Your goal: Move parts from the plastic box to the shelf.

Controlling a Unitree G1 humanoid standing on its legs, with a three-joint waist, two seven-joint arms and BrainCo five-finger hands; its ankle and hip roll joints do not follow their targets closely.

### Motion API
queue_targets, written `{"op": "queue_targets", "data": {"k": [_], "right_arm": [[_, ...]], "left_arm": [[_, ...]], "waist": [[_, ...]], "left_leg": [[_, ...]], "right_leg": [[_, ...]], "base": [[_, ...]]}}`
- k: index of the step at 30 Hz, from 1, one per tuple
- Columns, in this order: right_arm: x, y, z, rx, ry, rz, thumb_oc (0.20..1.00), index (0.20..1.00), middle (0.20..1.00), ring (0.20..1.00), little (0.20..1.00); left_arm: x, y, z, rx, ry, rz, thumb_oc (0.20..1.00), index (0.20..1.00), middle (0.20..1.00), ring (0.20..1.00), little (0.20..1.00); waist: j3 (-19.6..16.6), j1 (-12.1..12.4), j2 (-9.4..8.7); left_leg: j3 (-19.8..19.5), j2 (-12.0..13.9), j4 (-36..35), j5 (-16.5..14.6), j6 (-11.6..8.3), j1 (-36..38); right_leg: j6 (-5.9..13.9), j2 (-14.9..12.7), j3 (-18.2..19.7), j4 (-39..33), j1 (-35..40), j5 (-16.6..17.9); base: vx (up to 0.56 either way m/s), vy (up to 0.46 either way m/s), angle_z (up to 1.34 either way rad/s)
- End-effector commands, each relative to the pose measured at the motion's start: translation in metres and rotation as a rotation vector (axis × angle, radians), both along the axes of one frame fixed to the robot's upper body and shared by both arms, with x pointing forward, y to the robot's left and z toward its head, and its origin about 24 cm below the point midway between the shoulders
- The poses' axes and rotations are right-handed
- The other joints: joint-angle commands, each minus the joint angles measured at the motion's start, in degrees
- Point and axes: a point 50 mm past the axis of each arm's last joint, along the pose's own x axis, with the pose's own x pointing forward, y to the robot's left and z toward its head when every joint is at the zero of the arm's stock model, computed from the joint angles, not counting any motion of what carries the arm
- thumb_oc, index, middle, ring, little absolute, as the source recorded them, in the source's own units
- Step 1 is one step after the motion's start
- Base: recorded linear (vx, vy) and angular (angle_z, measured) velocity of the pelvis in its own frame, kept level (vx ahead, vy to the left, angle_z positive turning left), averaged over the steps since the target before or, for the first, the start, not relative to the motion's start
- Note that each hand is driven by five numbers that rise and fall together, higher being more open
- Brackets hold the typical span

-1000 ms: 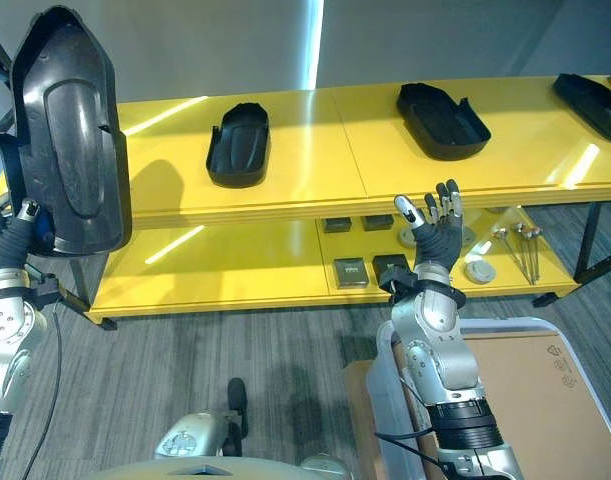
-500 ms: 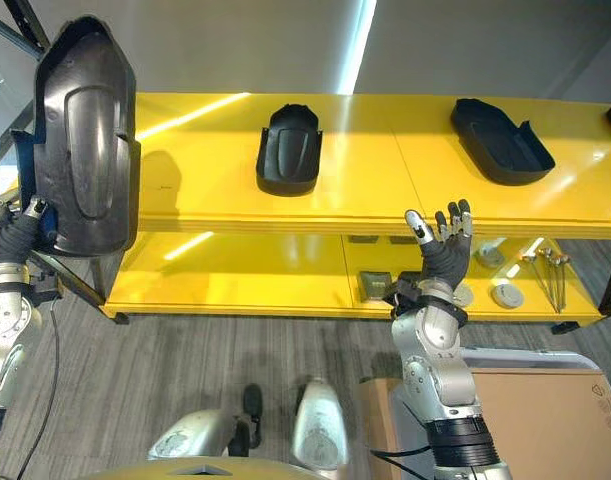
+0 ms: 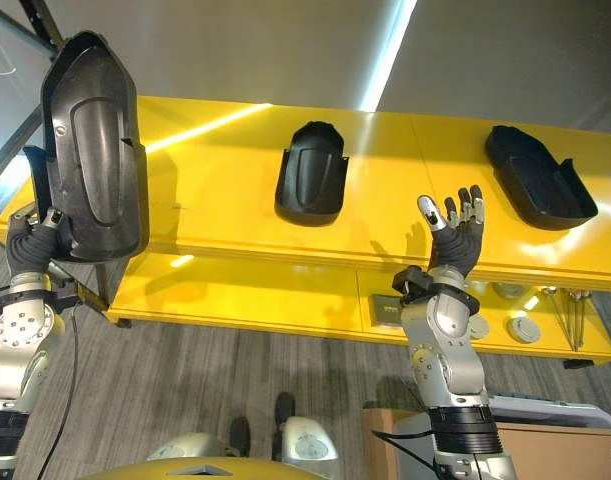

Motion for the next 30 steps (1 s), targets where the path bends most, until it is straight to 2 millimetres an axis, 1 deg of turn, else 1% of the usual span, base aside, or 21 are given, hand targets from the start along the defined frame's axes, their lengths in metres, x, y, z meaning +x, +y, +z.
{"op": "queue_targets", "data": {"k": [1, 4, 5, 7, 8, 9, 11, 12, 13, 14, 15, 16, 18, 20, 22, 24, 25, 27, 28, 29, 30], "right_arm": [[0.001, -0.008, 0.018, -0.061, -0.073, 0.002, 1.0, 1.0, 1.0, 1.0, 1.0], [-0.004, -0.014, 0.014, -0.066, -0.062, -0.013, 1.0, 1.0, 1.0, 1.0, 1.0], [-0.004, -0.015, 0.014, -0.067, -0.06, -0.016, 1.0, 1.0, 1.0, 1.0, 1.0], [-0.007, -0.018, 0.011, -0.073, -0.055, -0.021, 1.0, 1.0, 1.0, 1.0, 1.0], [-0.009, -0.019, 0.007, -0.075, -0.051, -0.027, 1.0, 1.0, 1.0, 1.0, 1.0], [-0.011, -0.02, 0.006, -0.087, -0.047, -0.02, 1.0, 1.0, 1.0, 1.0, 1.0], [-0.013, -0.02, 0.006, -0.113, -0.05, -0.019, 1.0, 1.0, 1.0, 1.0, 1.0], [-0.015, -0.022, 0.007, -0.122, -0.051, -0.019, 1.0, 1.0, 1.0, 1.0, 1.0], [-0.017, -0.027, 0.011, -0.13, -0.063, -0.025, 1.0, 1.0, 1.0, 1.0, 1.0], [-0.018, -0.027, 0.012, -0.131, -0.065, -0.027, 1.0, 1.0, 1.0, 1.0, 1.0], [-0.018, -0.028, 0.014, -0.138, -0.07, -0.031, 1.0, 1.0, 1.0, 1.0, 1.0], [-0.018, -0.029, 0.016, -0.142, -0.071, -0.032, 1.0, 1.0, 1.0, 1.0, 1.0], [-0.016, -0.029, 0.018, -0.144, -0.072, -0.027, 1.0, 1.0, 1.0, 1.0, 1.0], [-0.014, -0.03, 0.019, -0.135, -0.075, -0.026, 1.0, 1.0, 1.0, 1.0, 1.0], [-0.011, -0.029, 0.014, -0.095, -0.059, -0.023, 1.0, 1.0, 1.0, 1.0, 1.0], [-0.013, -0.026, 0.011, -0.079, -0.066, -0.034, 1.0, 1.0, 1.0, 1.0, 1.0], [-0.016, -0.023, 0.008, -0.056, -0.067, -0.022, 1.0, 1.0, 1.0, 1.0, 1.0], [-0.02, -0.015, 0.005, -0.047, -0.068, 0.005, 1.0, 1.0, 1.0, 1.0, 1.0], [-0.02, -0.015, 0.004, -0.047, -0.065, 0.013, 1.0, 1.0, 1.0, 1.0, 1.0], [-0.02, -0.011, 0.003, -0.05, -0.056, 0.04, 1.0, 1.0, 1.0, 1.0, 1.0], [-0.02, -0.009, 0.003, -0.058, -0.049, 0.052, 1.0, 1.0, 1.0, 1.0, 1.0]], "left_arm": [[-0.002, -0.007, 0.038, 0.053, -0.181, -0.028, 0.2, 0.2, 0.2, 0.2, 0.2], [-0.004, -0.006, 0.036, 0.036, -0.171, -0.025, 0.2, 0.2, 0.2, 0.2, 0.2], [-0.004, -0.006, 0.035, 0.035, -0.169, -0.026, 0.2, 0.2, 0.2, 0.2, 0.2], [-0.004, -0.006, 0.034, 0.023, -0.162, -0.029, 0.2, 0.2, 0.2, 0.2, 0.2], [-0.003, -0.005, 0.033, 0.012, -0.153, -0.029, 0.2, 0.2, 0.2, 0.2, 0.2], [-0.002, -0.004, 0.032, 0.008, -0.15, -0.024, 0.2, 0.2, 0.2, 0.2, 0.2], [-0.002, -0.003, 0.033, 0.0, -0.158, -0.024, 0.2, 0.2, 0.2, 0.2, 0.2], [-0.003, -0.003, 0.032, -0.003, -0.163, -0.028, 0.2, 0.2, 0.2, 0.2, 0.2], [-0.004, -0.002, 0.033, -0.012, -0.177, -0.035, 0.2, 0.2, 0.2, 0.2, 0.2], [-0.004, -0.002, 0.033, -0.014, -0.179, -0.038, 0.2, 0.2, 0.2, 0.2, 0.2], [-0.004, -0.003, 0.032, -0.017, -0.182, -0.046, 0.2, 0.2, 0.2, 0.2, 0.2], [-0.003, -0.003, 0.033, -0.018, -0.183, -0.051, 0.2, 0.2, 0.2, 0.2, 0.2], [-0.001, -0.004, 0.033, -0.016, -0.187, -0.064, 0.2, 0.2, 0.2, 0.2, 0.2], [0.001, -0.005, 0.036, -0.005, -0.194, -0.076, 0.2, 0.2, 0.2, 0.2, 0.2], [0.002, -0.005, 0.036, 0.002, -0.176, -0.078, 0.2, 0.2, 0.2, 0.2, 0.2], [0.004, -0.007, 0.039, 0.014, -0.168, -0.096, 0.2, 0.2, 0.2, 0.2, 0.2], [0.004, -0.008, 0.042, 0.041, -0.17, -0.101, 0.2, 0.2, 0.2, 0.2, 0.2], [-0.002, -0.005, 0.043, 0.062, -0.16, -0.085, 0.2, 0.2, 0.2, 0.2, 0.2], [-0.002, -0.004, 0.043, 0.065, -0.156, -0.079, 0.2, 0.2, 0.2, 0.2, 0.2], [-0.005, 0.0, 0.042, 0.071, -0.151, -0.064, 0.2, 0.2, 0.2, 0.2, 0.2], [-0.006, 0.001, 0.042, 0.071, -0.153, -0.056, 0.2, 0.2, 0.2, 0.2, 0.2]], "waist": [[-3.7, -0.2, -1.31], [-3.3, -0.2, -1.5], [-3.1, -0.3, -1.57], [-2.5, -0.6, -1.53], [-1.9, -1.4, -1.32], [-1.7, -2.4, -0.43], [-2.0, -3.3, 0.58], [-2.0, -3.4, 0.89], [-1.7, -3.2, 1.53], [-1.7, -3.3, 1.6], [-1.2, -3.3, 1.73], [-0.8, -3.4, 1.84], [-0.5, -3.6, 2.16], [0.0, -3.4, 2.7], [0.8, -2.5, 3.27], [1.3, -2.1, 3.1], [1.3, -1.7, 2.67], [2.0, -1.0, 2.56], [2.1, -1.0, 2.52], [2.4, -1.4, 2.28], [2.4, -1.6, 2.18]], "left_leg": [[1.7, 7.4, 8.3, -4.9, -5.12, -3.1], [3.1, 8.9, 21.1, 0.1, -7.04, -8.1], [3.4, 9.2, 23.7, 0.8, -7.3, -9.3], [3.7, 11.2, 31.3, 2.9, -8.04, -14.0], [5.1, 14.2, 31.6, 5.4, -8.64, -16.2], [6.3, 17.1, 26.9, 5.4, -9.07, -15.3], [6.9, 18.6, 13.6, 6.2, -9.16, -11.6], [6.4, 18.9, 6.9, 7.9, -9.67, -9.7], [5.1, 20.0, -0.7, 12.3, -10.76, -9.8], [4.9, 20.0, -1.8, 13.1, -10.92, -9.5], [4.2, 21.0, -3.4, 15.1, -11.42, -10.4], [4.2, 21.6, -4.5, 15.5, -11.45, -11.1], [3.5, 22.1, -4.6, 14.0, -11.21, -11.1], [1.7, 21.9, -1.7, 11.1, -10.98, -10.6], [-0.2, 20.1, 3.2, 7.2, -10.92, -10.9], [-0.6, 18.2, 6.9, 4.8, -10.28, -12.0], [-0.5, 16.9, 8.0, 3.6, -9.25, -12.4], [0.8, 14.6, 7.3, 1.9, -7.35, -10.2], [1.0, 14.5, 7.1, 1.8, -7.17, -9.9], [1.5, 14.0, 6.5, 1.4, -6.45, -8.5], [2.0, 14.0, 6.0, 1.4, -6.37, -7.9]], "right_leg": [[5.45, -1.2, 0.3, -1.7, -0.3, -1.1], [3.54, -0.8, -0.2, -1.8, 1.0, -2.1], [3.21, -0.8, -0.3, -1.8, 1.1, -2.2], [2.17, -0.3, -0.8, -1.5, 1.4, -2.3], [1.65, -0.1, -0.8, -1.0, 2.0, -2.8], [1.72, 0.1, -1.2, -0.2, 1.8, -3.4], [2.77, -1.0, -1.2, 0.2, 1.6, -3.7], [3.3, -1.5, -1.1, 0.1, 2.4, -4.1], [3.78, -2.2, -0.7, 0.0, 3.3, -4.3], [3.8, -2.3, -0.8, 0.0, 3.5, -4.4], [3.88, -2.7, -0.7, 0.5, 4.1, -4.7], [4.06, -3.3, -0.8, 1.4, 4.3, -5.1], [4.9, -4.9, -0.3, 3.4, 4.0, -6.0], [5.91, -6.9, 1.2, 6.4, 2.5, -6.8], [7.52, -10.0, 2.4, 10.4, 0.5, -7.2], [8.69, -12.0, 2.3, 11.3, 0.7, -6.9], [9.75, -13.6, 1.7, 11.4, 0.7, -6.3], [10.29, -16.4, -0.4, 15.8, -1.6, -4.8], [10.25, -16.5, -0.5, 16.2, -1.7, -4.9], [10.28, -15.3, 0.5, 17.1, -3.3, -4.1], [10.19, -14.0, 1.1, 16.5, -3.9, -4.3]], "base": [[0.13, -0.089, -0.07], [0.09, -0.1, -0.04], [0.03, -0.109, 0.01], [0.05, -0.079, 0.03], [0.16, 0.063, 0.13], [0.21, 0.188, 0.12], [0.21, 0.334, 0.02], [0.23, 0.45, 0.08], [0.17, 0.35, 0.11], [0.16, 0.366, 0.06], [0.13, 0.272, 0.03], [0.17, 0.411, 0.01], [0.14, 0.447, -0.19], [0.08, 0.431, -0.23], [0.1, 0.506, -0.44], [0.09, 0.416, -0.36], [0.07, 0.388, -0.16], [0.06, 0.378, -0.17], [0.09, 0.257, -0.32], [0.09, 0.101, -0.31], [0.09, 0.076, -0.31]]}}
